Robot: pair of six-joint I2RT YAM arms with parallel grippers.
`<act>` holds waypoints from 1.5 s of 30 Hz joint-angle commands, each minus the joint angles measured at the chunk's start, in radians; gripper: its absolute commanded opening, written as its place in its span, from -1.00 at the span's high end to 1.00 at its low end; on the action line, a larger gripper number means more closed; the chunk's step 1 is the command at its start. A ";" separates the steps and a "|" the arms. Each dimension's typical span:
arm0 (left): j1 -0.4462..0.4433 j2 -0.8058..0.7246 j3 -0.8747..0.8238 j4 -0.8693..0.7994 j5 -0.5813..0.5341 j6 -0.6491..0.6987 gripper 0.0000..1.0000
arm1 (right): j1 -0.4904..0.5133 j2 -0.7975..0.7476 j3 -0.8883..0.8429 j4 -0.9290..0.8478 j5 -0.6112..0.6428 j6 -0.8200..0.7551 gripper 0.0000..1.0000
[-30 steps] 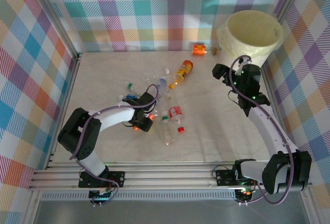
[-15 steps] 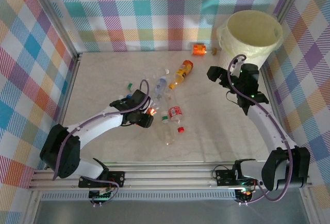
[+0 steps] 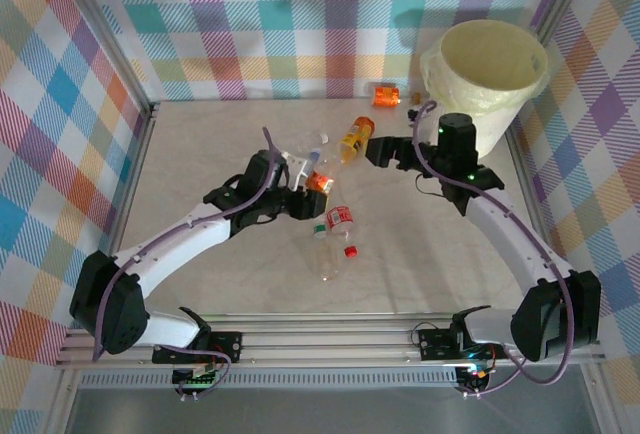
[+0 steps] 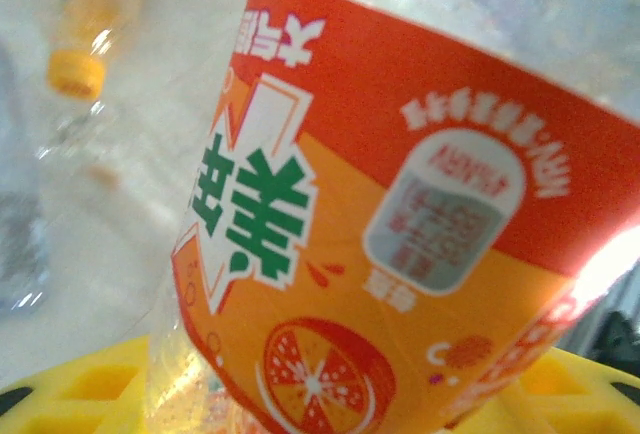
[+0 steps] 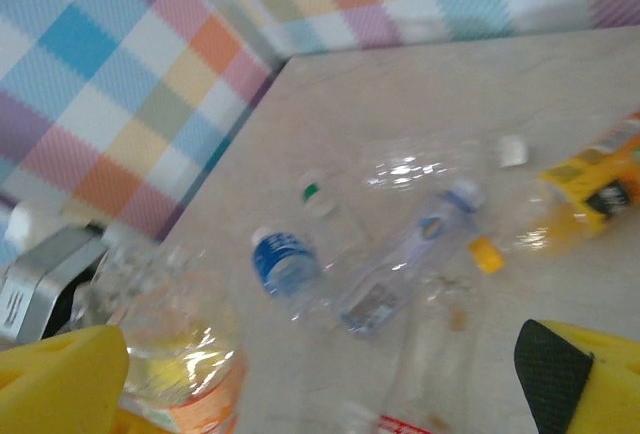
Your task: Put the plastic bottles in the bin
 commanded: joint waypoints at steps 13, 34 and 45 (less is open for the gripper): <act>-0.012 0.043 0.077 0.248 0.292 -0.114 0.31 | 0.077 0.046 0.096 0.010 -0.326 -0.052 -0.99; -0.011 0.088 0.082 0.269 0.308 -0.148 0.30 | 0.098 0.093 0.104 0.064 -0.196 0.060 -0.12; -0.012 0.061 0.095 0.193 0.209 -0.142 -0.62 | 0.097 0.064 0.106 0.000 0.018 0.034 0.12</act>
